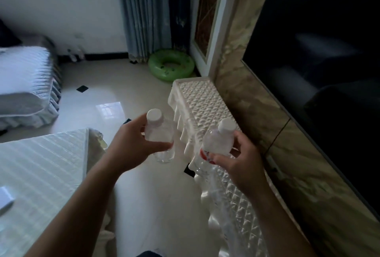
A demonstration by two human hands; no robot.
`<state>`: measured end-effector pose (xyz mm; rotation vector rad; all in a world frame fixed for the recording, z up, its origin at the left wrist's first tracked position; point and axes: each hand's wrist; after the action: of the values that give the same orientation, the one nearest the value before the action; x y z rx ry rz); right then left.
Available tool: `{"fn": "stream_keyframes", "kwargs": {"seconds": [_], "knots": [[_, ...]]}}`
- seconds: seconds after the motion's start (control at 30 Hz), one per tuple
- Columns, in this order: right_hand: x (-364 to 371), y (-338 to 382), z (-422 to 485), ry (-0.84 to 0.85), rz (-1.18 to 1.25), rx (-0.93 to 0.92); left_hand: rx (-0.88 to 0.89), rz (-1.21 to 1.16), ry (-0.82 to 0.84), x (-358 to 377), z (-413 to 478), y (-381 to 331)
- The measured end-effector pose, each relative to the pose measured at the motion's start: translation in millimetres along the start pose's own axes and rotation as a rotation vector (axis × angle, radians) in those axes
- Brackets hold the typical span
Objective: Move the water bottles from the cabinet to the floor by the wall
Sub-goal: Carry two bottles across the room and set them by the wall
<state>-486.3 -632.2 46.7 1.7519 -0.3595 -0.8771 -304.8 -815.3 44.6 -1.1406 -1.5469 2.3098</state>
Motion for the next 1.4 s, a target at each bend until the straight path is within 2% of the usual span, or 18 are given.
{"fn": "stream_keyframes", "kwargs": {"seconds": [0.23,0.5,0.97,1.4], "knots": [[46.3,22.3,51.2,0.087,-0.03,-0.038,-0.077,0.009,-0.088,-36.9,28.1,41.8],[81.6,35.4,134.1,0.188,-0.035,-0.057,-0.143,0.059,-0.154,-44.0,82.1,69.7],[89.9,69.5,305.8,0.343,0.0,-0.111,-0.216,0.044,-0.327,-33.2,206.2,79.7],[134.8,95.6,397.9,0.38,-0.031,-0.122,-0.242,0.008,-0.333,-56.8,286.4,125.1]]}}
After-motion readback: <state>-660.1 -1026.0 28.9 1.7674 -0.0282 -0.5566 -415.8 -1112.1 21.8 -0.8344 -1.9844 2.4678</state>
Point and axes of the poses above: each hand's wrist, its own z-axis towards the middle knuckle, its own x-axis out of the palm, y = z × x, and after that the axes turned 8 degrees about x, right-handed
